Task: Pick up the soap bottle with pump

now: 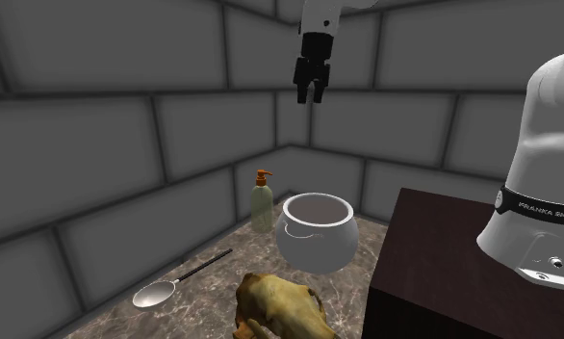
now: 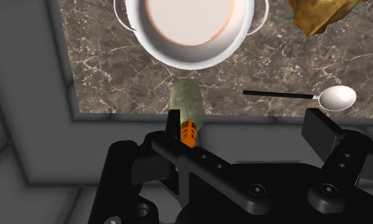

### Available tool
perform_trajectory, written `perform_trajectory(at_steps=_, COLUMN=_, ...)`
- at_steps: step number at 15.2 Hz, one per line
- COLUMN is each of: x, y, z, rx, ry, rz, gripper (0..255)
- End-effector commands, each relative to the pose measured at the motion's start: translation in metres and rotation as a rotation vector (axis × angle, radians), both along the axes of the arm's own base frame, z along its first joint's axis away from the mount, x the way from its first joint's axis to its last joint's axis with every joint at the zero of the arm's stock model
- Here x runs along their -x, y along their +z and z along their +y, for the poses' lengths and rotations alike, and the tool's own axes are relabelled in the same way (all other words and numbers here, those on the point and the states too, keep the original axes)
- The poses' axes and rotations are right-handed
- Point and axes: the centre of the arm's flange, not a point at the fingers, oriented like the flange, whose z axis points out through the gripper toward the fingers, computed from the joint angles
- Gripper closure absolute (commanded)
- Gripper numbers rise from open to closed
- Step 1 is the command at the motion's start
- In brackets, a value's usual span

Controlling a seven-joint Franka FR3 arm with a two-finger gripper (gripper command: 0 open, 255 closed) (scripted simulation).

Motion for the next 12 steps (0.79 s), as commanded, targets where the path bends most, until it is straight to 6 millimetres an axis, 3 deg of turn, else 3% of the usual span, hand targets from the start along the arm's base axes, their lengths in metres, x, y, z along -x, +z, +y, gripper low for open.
perform_trajectory(at_steps=1, x=-0.018, y=-0.020, z=-0.003, rx=0.002, ry=-0.008, rz=0.004, gripper=0)
perform_trajectory(at_steps=12, x=-0.113, y=-0.132, z=-0.016, rx=0.009, ry=-0.052, rz=0.029, gripper=0)
